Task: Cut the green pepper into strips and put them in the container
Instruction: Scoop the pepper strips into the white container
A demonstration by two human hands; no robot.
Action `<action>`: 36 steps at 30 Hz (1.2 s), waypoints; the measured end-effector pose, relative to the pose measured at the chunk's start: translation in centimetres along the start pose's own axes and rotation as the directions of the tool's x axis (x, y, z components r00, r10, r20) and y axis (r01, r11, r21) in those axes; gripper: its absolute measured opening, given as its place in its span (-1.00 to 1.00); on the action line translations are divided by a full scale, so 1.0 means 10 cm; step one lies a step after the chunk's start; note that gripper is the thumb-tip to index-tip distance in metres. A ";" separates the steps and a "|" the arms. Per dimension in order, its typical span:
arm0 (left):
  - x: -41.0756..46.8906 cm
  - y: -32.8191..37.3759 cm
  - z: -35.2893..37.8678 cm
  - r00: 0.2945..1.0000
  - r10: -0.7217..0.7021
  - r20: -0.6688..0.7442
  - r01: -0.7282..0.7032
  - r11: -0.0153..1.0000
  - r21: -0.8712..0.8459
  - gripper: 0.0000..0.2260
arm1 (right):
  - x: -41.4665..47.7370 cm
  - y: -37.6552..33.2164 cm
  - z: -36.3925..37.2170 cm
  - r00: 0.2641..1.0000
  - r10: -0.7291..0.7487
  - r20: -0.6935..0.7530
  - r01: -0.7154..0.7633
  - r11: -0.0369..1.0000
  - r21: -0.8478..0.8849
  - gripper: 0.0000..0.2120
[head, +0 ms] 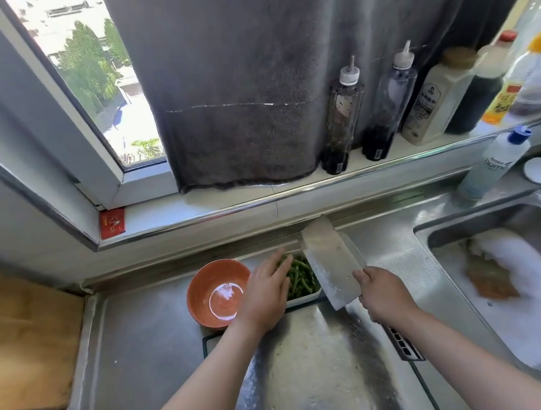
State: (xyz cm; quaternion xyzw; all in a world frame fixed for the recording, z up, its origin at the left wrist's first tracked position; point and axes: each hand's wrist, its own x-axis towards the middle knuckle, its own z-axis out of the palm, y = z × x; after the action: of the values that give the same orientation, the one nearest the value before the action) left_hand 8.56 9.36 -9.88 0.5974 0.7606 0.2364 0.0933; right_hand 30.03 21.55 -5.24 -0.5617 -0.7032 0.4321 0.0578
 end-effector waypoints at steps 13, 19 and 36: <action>0.04 0.11 0.08 0.989 -0.003 0.147 -0.019 0.989 0.148 -0.43 | -0.20 0.22 -0.17 0.999 -0.025 -0.045 0.025 1.000 0.009 -0.58; -0.01 0.05 0.07 0.965 -0.044 0.259 -0.030 0.960 0.278 -0.35 | -0.20 0.22 -0.15 0.999 -0.030 -0.046 0.030 0.999 -0.012 -0.60; -0.17 0.13 -0.25 0.825 -0.446 -0.347 0.247 0.837 -0.488 -0.65 | -0.31 0.03 -0.17 0.986 -0.164 -0.015 0.164 0.986 0.011 -0.59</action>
State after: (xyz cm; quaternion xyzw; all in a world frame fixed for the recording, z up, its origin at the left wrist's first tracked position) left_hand 9.10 7.38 -7.35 0.3399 0.7891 0.5045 0.0852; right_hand 32.34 19.85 -3.07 -0.5047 -0.7439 0.4261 0.1014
